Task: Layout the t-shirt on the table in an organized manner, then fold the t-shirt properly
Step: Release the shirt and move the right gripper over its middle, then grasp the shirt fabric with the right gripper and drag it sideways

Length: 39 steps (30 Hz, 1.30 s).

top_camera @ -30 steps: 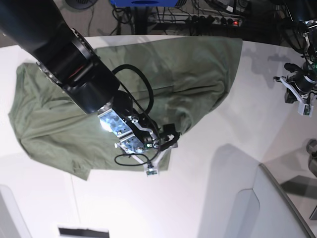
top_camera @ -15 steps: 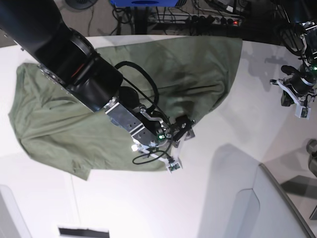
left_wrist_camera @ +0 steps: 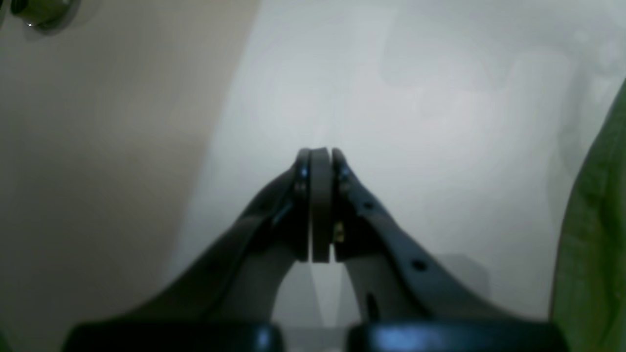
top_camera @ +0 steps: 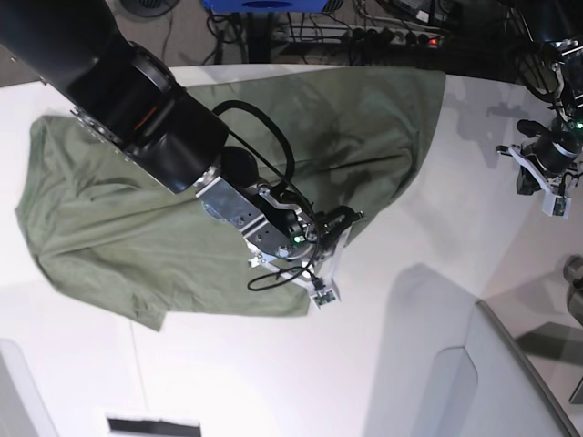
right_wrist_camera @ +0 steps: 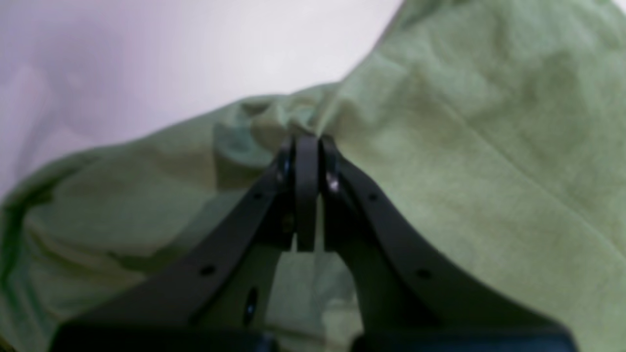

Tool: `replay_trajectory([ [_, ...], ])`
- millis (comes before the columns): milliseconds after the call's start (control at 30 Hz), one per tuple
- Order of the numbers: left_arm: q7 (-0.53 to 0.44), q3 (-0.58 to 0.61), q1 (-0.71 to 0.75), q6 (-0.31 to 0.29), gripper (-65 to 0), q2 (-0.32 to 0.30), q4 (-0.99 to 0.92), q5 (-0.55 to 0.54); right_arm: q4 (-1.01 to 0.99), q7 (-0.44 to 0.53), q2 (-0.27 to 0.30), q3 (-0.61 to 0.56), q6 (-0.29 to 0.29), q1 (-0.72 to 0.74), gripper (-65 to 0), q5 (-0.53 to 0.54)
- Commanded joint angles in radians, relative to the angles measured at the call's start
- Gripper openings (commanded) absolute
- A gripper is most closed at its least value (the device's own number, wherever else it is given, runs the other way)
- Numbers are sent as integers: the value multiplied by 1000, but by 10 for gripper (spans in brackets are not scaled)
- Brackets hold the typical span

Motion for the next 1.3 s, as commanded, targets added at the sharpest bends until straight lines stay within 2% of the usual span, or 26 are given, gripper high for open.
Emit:
replay_trajectory([
  [0, -17, -6, -8, 6, -650, -20, 14, -10, 42, -8, 1, 6, 5, 28, -642, 1],
  [100, -17, -6, -10, 6, -650, -20, 14, -10, 155, -69, 43, 29, -1, -1, -650, 1],
  [267, -17, -6, -10, 6, -650, -20, 14, -10, 398, -226, 116, 268, -2, -121, -650, -4],
  [367, -17, -6, -10, 6, -650, -20, 14, -10, 562, -304, 182, 376, -1, -207, -650, -4],
  [567, -17, 17, -28, 6, -650, -19, 14, -10, 749, -330, 276, 572, 1, -378, -650, 1],
  [700, -17, 55, -37, 6, -650, -19, 12, -10, 757, -359, 284, 663, 4, -480, -650, -1],
  [867, -17, 113, -56, 6, -650, -19, 12, -10, 723, -321, 287, 709, -9, -533, -650, -7],
  [900, -17, 124, -59, 6, -650, -19, 12, -10, 706, -322, 284, 739, -27, -533, -650, -6],
  [1067, -17, 133, -65, 6, -650, -19, 12, -10, 718, -330, 276, 874, -207, -570, -650, -1],
  [1200, -17, 132, -66, 6, -650, -19, 12, -10, 786, -361, 274, 879, -225, -582, -635, 1],
  [1267, -17, 133, -66, 6, -650, -19, 12, -10, 784, -414, 253, 880, -219, -566, -567, 1],
])
